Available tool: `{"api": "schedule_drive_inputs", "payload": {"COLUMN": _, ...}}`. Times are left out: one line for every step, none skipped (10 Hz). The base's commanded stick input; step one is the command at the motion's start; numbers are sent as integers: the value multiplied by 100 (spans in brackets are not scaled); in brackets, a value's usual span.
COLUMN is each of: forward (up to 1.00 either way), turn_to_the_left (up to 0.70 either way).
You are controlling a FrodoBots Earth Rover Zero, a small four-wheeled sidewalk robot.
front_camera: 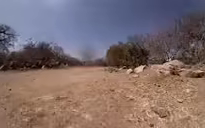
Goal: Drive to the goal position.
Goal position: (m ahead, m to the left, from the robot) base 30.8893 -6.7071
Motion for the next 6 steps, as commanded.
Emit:
{"api": "schedule_drive_inputs", "payload": {"forward": 100, "turn_to_the_left": 0}}
{"api": "schedule_drive_inputs", "payload": {"forward": 100, "turn_to_the_left": 0}}
{"api": "schedule_drive_inputs", "payload": {"forward": 100, "turn_to_the_left": 0}}
{"api": "schedule_drive_inputs", "payload": {"forward": 100, "turn_to_the_left": 0}}
{"api": "schedule_drive_inputs", "payload": {"forward": 100, "turn_to_the_left": 0}}
{"api": "schedule_drive_inputs", "payload": {"forward": 100, "turn_to_the_left": 0}}
